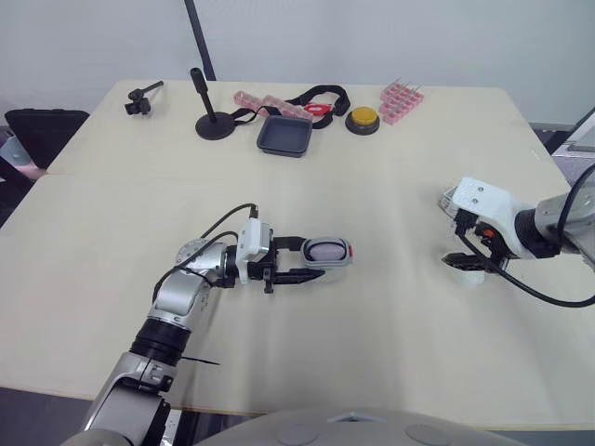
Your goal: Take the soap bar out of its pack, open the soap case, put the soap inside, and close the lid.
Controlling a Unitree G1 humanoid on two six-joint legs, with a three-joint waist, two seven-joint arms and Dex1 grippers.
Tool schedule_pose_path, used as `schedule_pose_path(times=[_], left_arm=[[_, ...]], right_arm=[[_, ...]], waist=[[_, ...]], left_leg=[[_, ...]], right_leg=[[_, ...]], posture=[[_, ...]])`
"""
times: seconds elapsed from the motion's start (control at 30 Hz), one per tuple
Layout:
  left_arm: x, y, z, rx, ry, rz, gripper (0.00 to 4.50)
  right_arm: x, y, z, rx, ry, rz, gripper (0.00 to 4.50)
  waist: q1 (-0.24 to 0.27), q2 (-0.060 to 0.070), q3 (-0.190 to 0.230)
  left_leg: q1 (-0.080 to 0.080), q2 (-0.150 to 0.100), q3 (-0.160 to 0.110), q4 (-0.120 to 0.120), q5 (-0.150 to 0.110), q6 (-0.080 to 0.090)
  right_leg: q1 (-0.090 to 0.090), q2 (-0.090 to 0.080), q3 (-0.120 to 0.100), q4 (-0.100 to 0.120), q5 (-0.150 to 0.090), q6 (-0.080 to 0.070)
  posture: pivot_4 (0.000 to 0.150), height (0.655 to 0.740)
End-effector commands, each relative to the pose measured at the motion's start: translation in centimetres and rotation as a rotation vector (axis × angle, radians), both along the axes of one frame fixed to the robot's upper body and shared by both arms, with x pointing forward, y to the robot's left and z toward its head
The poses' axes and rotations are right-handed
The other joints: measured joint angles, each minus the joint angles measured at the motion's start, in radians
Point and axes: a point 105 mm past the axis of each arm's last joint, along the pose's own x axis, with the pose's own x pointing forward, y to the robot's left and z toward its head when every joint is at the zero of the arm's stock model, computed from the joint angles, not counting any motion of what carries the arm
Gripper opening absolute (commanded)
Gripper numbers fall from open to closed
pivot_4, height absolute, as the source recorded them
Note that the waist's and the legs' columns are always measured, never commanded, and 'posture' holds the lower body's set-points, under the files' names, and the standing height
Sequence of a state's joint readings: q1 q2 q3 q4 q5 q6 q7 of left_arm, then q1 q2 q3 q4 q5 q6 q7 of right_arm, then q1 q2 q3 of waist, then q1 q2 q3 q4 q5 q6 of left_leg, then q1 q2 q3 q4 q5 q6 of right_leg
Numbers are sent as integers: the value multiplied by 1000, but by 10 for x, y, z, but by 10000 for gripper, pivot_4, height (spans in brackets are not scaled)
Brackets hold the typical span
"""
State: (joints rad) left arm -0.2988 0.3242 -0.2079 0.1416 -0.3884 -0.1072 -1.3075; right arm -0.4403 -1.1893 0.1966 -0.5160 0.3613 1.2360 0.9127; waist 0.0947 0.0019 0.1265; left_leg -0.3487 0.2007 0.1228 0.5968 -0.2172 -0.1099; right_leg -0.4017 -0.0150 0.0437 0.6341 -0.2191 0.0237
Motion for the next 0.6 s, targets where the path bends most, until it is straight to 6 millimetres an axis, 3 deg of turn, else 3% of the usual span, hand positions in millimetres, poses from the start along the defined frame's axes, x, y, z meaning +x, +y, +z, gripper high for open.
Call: schedule_pose_path(times=[0.03,0.27,0.43,0.6], left_arm=[[-1,-2,8,-9,-57,-17,18431],[-1,-3,8,-1,-58,-15,18431],[-1,-3,8,2,-58,-9,18431],[-2,-2,8,4,-59,-1,18431]], right_arm=[[1,-10,-6,-5,0,-65,44484],[14,-35,-37,-12,55,-288,44484],[14,-35,-48,-14,101,-337,44484],[13,-30,-47,-9,102,-322,29494]], waist=[[0,0,0],[-1,0,0],[0,1,-1],[2,1,-1]], left_leg=[[0,0,0,0,0,0],[0,0,0,1,0,0],[0,0,0,1,0,0],[0,0,0,1,0,0]], right_leg=[[0,0,0,0,0,0],[0,0,0,1,0,0],[0,0,0,0,0,0],[0,0,0,1,0,0]], posture=[[1500,7400],[1500,7400],[1500,7400],[1500,7400]])
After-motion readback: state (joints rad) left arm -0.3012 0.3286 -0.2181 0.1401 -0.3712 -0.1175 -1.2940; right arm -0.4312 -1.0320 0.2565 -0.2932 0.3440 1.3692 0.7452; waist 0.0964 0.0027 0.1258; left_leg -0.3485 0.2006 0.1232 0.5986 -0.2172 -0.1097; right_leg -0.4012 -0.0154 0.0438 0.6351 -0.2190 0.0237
